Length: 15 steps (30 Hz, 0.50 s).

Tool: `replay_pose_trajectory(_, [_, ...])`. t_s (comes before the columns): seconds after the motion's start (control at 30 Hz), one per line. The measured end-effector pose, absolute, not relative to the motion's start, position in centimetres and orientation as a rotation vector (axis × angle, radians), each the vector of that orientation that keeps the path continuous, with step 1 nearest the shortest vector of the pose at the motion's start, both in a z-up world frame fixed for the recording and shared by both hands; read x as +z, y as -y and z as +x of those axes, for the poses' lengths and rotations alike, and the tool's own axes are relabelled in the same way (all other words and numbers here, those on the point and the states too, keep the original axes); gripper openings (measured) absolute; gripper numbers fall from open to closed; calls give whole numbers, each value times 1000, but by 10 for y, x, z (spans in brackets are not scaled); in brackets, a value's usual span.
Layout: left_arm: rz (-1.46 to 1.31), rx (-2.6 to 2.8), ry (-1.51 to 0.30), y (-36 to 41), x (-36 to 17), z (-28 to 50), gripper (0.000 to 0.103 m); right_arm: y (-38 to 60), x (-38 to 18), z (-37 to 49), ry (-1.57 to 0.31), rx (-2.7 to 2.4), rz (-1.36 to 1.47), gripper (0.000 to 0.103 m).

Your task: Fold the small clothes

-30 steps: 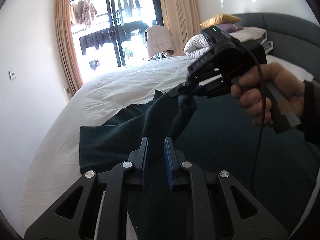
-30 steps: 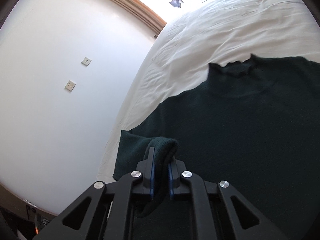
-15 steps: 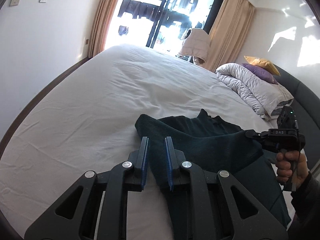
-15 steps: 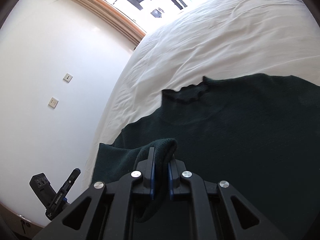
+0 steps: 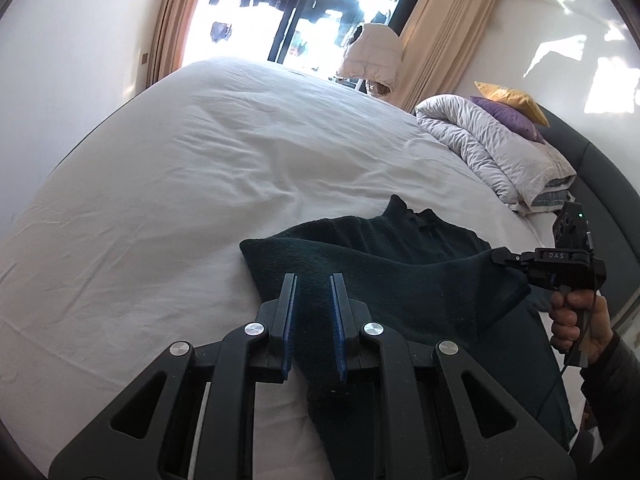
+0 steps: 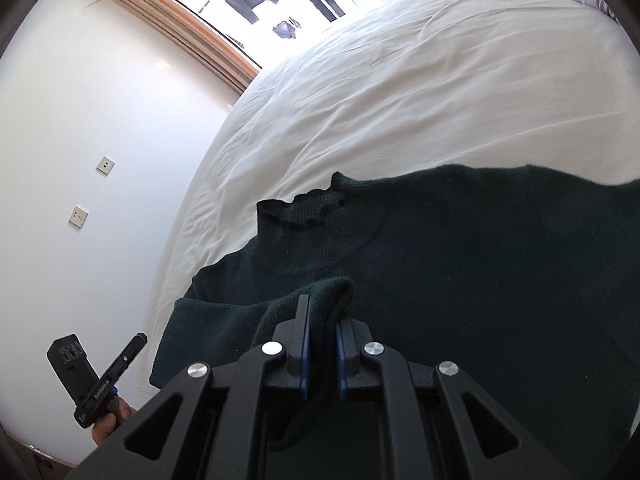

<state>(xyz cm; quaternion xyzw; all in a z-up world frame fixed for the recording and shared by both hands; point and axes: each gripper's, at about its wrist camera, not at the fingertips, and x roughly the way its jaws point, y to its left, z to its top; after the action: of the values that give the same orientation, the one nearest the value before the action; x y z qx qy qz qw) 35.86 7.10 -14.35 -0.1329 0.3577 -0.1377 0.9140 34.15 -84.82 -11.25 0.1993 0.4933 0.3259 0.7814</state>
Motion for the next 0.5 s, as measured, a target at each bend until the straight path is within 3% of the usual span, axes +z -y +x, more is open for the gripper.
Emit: replay_pose_trajectory(0.5, [-256,-260,-736,-71,-147,361,15,866,-108,341,-1071,654,338,11])
